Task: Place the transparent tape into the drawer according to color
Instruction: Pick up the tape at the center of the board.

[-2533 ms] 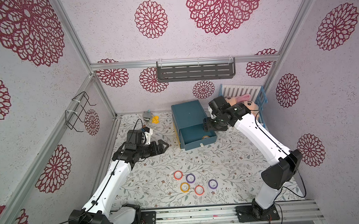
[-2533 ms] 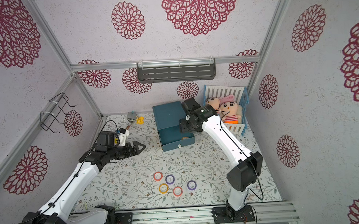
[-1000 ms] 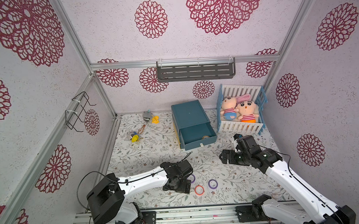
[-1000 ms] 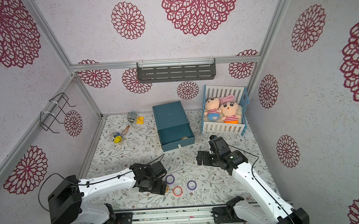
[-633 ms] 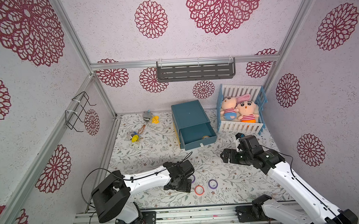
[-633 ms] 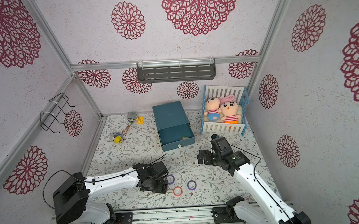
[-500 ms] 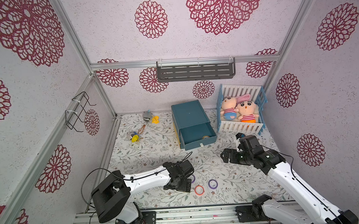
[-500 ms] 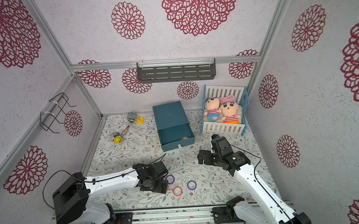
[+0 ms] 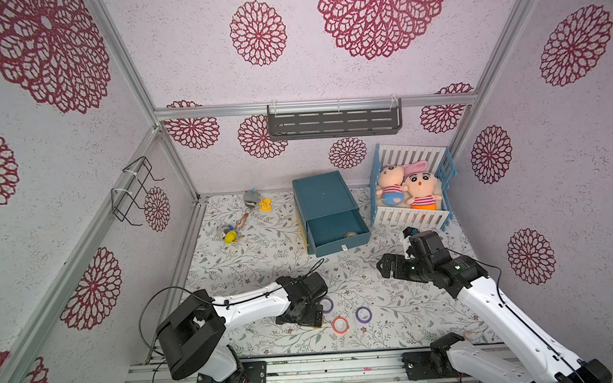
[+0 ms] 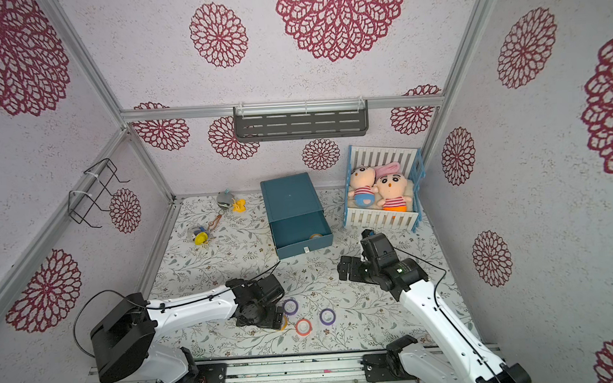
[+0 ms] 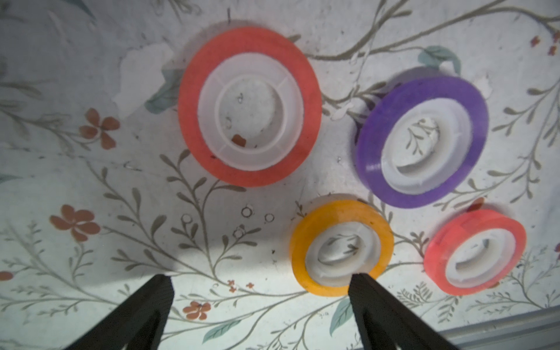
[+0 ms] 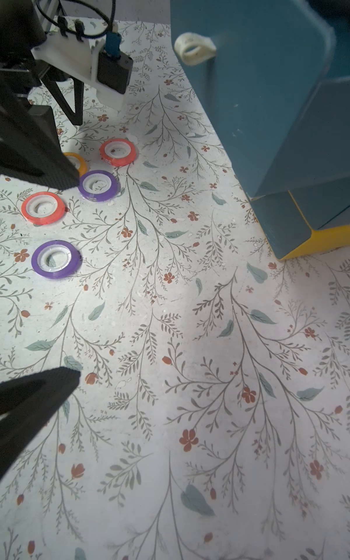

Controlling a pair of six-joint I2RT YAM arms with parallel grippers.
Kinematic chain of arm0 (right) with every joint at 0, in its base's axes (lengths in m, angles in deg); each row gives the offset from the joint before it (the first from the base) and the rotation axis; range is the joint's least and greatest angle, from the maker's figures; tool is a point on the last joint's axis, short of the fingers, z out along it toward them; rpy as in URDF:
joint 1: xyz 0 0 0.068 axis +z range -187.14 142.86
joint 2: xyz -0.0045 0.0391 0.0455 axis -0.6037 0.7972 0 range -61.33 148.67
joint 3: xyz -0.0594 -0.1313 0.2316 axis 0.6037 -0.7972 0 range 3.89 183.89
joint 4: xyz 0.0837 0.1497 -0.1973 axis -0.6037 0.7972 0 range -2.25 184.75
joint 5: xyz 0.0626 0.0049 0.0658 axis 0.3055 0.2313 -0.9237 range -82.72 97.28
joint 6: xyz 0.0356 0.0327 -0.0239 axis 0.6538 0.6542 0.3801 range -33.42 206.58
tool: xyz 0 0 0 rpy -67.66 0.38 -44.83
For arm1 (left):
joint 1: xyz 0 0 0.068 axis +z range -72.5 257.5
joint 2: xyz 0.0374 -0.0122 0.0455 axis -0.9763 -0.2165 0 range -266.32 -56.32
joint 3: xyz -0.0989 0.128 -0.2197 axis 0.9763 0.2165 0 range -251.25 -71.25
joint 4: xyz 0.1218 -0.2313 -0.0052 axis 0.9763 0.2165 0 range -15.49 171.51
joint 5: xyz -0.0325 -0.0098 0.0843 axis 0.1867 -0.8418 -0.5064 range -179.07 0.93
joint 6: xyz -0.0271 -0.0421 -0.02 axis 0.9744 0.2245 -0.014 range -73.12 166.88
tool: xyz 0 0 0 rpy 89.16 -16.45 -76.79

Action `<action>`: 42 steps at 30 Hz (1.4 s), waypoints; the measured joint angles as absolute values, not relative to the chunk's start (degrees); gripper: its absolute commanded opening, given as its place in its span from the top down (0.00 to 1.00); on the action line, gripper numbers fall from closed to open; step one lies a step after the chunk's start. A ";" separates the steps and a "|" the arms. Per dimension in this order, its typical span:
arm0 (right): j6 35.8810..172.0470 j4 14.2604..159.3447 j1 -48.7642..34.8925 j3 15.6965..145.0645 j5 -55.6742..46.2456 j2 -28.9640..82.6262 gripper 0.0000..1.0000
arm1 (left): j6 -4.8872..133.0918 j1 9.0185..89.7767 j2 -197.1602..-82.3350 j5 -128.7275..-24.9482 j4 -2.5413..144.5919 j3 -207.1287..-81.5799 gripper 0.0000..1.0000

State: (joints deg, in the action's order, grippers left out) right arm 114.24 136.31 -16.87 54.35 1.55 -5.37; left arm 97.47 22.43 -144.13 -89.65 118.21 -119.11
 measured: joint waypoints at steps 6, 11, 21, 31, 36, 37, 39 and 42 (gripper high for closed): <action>114.24 136.31 -17.28 54.35 1.48 -5.37 0.01 | 97.47 22.80 -144.98 -89.86 118.36 -119.08 0.02; 114.24 136.29 -17.48 54.35 1.39 -5.37 0.01 | 97.43 23.35 -145.59 -90.39 119.43 -119.11 0.04; 114.22 136.22 -17.65 54.35 1.35 -5.37 0.01 | 96.84 26.25 -143.04 -91.94 124.18 -117.99 0.06; 114.17 135.61 -18.20 54.35 1.28 -4.87 0.01 | 95.94 26.08 -140.04 -87.88 122.58 -120.66 0.07; 114.17 135.63 -18.55 54.35 1.28 -4.82 0.01 | 96.01 25.36 -140.46 -85.78 121.34 -120.24 0.10; 114.17 135.63 -18.61 54.35 1.28 -4.82 0.01 | 96.05 25.33 -140.57 -85.47 121.07 -119.89 0.10; 114.15 135.63 -18.70 54.35 1.26 -4.82 0.01 | 96.27 25.29 -140.89 -85.12 120.77 -119.24 0.12; 114.17 135.65 -18.81 54.35 1.26 -4.82 0.01 | 96.57 25.25 -141.46 -84.99 120.70 -118.56 0.13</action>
